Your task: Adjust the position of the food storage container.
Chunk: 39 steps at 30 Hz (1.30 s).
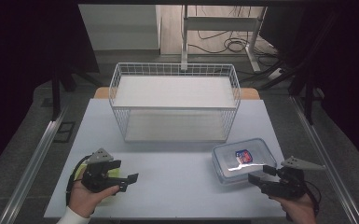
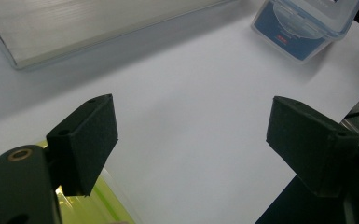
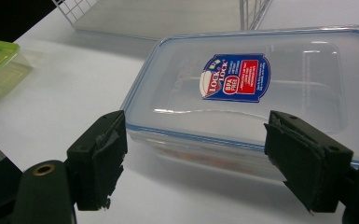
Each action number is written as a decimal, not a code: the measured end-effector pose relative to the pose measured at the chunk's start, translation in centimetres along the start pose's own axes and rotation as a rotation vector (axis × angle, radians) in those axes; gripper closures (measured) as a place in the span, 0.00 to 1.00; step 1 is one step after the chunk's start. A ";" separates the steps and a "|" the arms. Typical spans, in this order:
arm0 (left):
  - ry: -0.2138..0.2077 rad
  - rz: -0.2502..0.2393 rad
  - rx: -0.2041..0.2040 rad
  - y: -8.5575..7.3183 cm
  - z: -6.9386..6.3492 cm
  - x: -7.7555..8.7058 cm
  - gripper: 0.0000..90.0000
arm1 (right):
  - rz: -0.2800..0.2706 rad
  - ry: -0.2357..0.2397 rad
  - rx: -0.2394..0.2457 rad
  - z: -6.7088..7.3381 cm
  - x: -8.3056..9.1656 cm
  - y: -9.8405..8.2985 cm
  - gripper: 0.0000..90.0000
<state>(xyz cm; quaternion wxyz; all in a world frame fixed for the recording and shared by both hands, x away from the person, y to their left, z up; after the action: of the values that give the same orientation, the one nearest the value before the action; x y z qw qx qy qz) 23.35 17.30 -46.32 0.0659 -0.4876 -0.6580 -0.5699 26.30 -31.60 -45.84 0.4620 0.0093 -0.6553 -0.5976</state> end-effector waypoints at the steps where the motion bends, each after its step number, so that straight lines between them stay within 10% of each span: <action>1: 0.000 -0.001 0.002 0.0 0.0 0.0 0.17 | 0.000 0.000 0.000 0.0 0.0 0.0 0.24; 22: -0.006 -0.006 0.003 0.3 -0.1 0.4 0.17 | 0.025 -0.003 0.012 -0.4 0.2 1.8 0.28; 39: -0.003 0.003 0.009 0.2 0.1 0.3 0.18 | 0.028 -0.082 -0.061 -4.7 -0.1 4.4 0.43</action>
<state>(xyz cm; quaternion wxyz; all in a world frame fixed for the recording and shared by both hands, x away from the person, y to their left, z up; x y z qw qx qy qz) 23.38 17.49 -46.02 0.0680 -0.4890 -0.6600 -0.5662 31.69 -33.92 -43.08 0.4433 -0.0384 -0.6550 -0.6107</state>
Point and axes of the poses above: each handheld gripper's, and its own axes: x roughly backward along the jaws, y roughly out of its top, z roughly to its left, the point moved 3 cm from there along -x, roughly forward along the jaws, and after that the axes turned 7 degrees about x, right-handed, at the moved point
